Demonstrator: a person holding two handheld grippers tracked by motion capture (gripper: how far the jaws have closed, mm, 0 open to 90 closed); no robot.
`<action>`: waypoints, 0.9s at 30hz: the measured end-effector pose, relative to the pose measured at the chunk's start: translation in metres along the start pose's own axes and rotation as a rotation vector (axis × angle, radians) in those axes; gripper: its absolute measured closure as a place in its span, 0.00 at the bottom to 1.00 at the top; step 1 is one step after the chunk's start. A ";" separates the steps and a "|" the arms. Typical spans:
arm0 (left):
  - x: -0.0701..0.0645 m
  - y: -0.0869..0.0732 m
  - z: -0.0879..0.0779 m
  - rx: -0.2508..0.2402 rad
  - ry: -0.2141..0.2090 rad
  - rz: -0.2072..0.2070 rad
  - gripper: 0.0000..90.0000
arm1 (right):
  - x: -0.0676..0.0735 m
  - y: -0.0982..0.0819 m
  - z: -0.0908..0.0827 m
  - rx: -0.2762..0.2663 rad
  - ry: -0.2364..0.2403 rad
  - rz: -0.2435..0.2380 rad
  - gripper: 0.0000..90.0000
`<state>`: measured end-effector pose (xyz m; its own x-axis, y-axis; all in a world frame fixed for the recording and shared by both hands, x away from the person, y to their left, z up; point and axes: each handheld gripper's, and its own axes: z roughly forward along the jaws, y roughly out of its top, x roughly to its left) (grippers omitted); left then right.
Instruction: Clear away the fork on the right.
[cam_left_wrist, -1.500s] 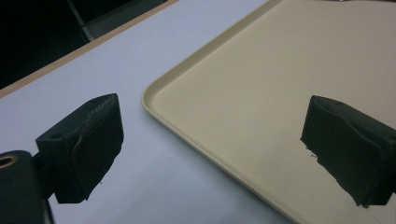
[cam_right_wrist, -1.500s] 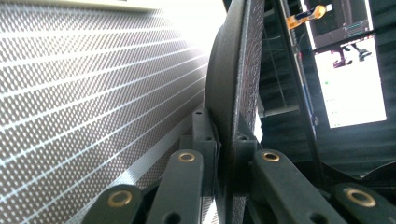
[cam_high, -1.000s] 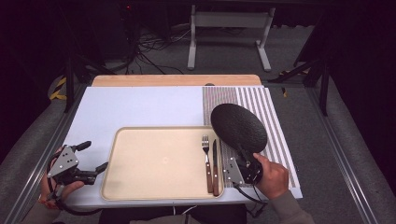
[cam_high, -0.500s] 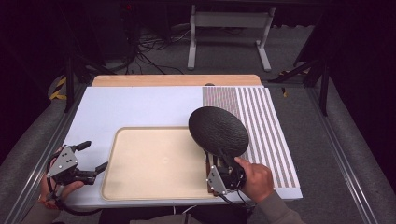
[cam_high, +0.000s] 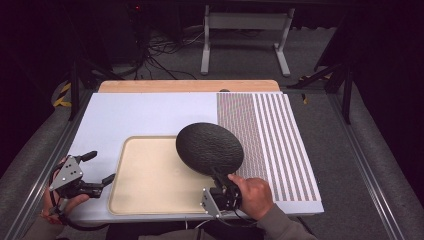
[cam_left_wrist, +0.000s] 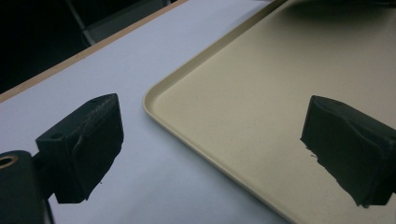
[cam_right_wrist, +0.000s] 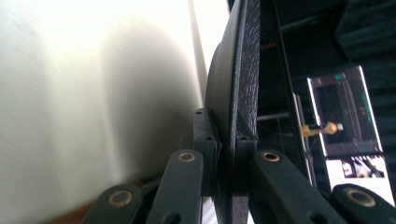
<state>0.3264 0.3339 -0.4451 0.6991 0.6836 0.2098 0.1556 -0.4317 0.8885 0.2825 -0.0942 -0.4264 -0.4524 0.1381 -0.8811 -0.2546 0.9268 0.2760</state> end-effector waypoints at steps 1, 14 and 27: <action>0.000 0.000 0.000 -0.001 0.000 -0.001 0.07 | 0.002 0.003 0.002 -0.010 0.008 -0.005 0.95; 0.003 -0.001 0.002 -0.009 -0.012 -0.016 0.07 | 0.015 0.029 0.011 -0.067 0.060 -0.036 0.95; 0.003 -0.002 0.002 -0.011 -0.018 -0.020 0.07 | 0.026 0.046 0.018 -0.081 0.129 -0.091 0.95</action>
<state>0.3298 0.3358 -0.4465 0.7081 0.6815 0.1850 0.1617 -0.4115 0.8969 0.2748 -0.0421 -0.4436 -0.5287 0.0040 -0.8488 -0.3654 0.9015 0.2319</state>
